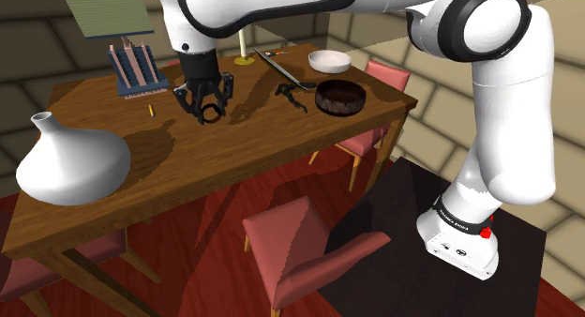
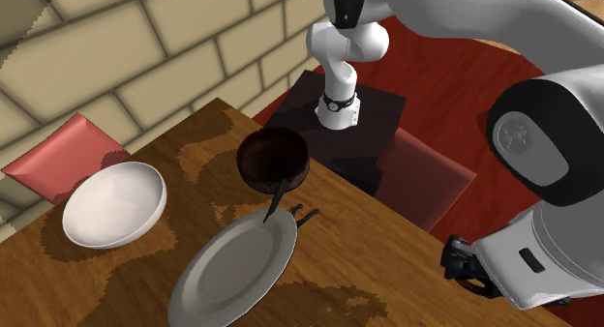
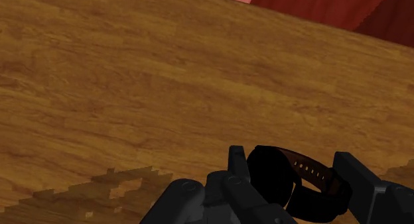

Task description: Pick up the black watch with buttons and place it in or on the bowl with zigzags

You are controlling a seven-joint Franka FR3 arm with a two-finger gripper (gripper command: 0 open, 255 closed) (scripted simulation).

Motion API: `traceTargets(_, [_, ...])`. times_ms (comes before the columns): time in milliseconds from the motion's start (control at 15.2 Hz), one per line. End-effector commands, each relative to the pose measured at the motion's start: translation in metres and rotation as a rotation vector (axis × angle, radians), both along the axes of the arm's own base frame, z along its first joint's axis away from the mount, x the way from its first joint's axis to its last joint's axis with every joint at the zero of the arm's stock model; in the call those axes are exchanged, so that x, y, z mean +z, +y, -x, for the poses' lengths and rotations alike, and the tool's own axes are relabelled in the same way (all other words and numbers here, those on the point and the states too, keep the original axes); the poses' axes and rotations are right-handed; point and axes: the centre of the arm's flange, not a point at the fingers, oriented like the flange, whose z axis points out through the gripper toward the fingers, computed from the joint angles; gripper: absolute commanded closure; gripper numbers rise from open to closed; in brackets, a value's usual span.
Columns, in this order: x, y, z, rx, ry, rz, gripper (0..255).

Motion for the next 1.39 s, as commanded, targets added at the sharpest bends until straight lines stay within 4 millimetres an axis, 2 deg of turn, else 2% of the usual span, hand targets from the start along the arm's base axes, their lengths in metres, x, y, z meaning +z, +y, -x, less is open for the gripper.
traceTargets(0, [0.012, -0.002, 0.000, 0.000, 0.000, 0.000, 255])
traceTargets(660, [0.062, -0.002, 0.000, 0.000, 0.000, 0.000, 255])
traceTargets(1320, [0.061, -0.129, 0.035, 0.000, 0.000, 0.000, 255])
